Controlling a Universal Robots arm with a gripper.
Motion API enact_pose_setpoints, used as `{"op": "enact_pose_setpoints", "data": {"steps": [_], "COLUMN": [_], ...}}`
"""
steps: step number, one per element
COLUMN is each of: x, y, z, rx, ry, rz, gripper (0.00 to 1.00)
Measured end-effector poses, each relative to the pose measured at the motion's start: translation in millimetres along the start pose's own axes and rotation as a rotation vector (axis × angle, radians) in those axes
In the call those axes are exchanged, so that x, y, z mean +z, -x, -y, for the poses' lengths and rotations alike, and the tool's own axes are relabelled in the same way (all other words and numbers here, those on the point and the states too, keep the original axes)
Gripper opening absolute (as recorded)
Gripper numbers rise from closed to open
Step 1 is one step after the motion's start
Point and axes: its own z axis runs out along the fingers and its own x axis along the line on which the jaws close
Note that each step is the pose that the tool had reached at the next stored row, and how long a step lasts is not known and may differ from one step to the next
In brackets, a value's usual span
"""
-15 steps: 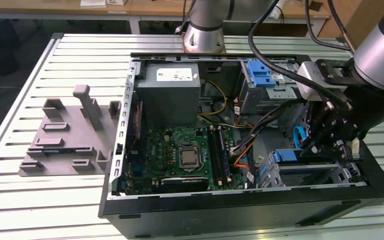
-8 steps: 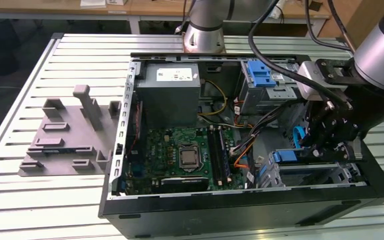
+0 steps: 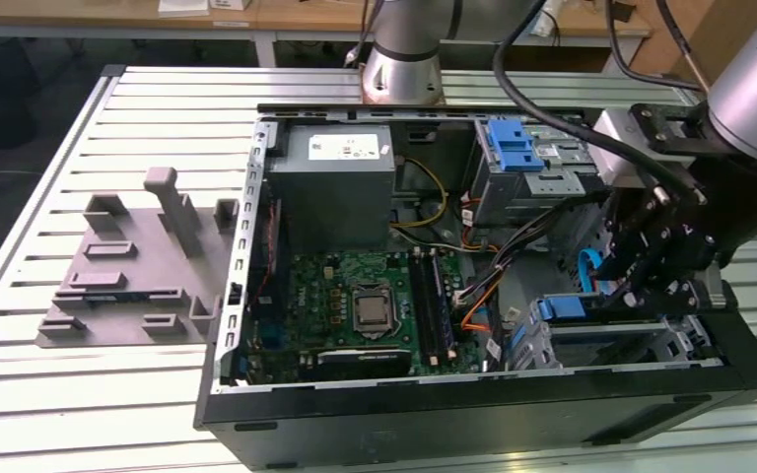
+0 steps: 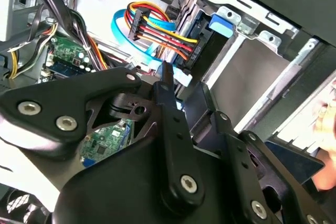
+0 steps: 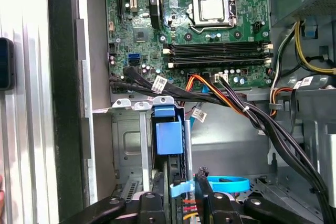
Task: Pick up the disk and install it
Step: 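Insert the second disk wire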
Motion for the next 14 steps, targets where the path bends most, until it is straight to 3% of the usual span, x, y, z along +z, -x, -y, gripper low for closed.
{"op": "enact_pose_setpoints", "data": {"steps": [5, 7, 8, 10, 14], "x": [-9.4, -10.1, -10.3, -10.5, -10.8], "y": [0.2, 0.3, 0.2, 0.3, 0.3], "z": [-0.2, -0.2, -0.2, -0.2, -0.2], "rx": [0.000, 0.000, 0.000, 0.000, 0.000], "ry": [0.0000, 0.0000, 0.0001, 0.0000, 0.0000], "rz": [0.0000, 0.0004, 0.0002, 0.0000, 0.0000], "gripper": [0.37, 0.23, 0.23, 0.11, 0.11]}}
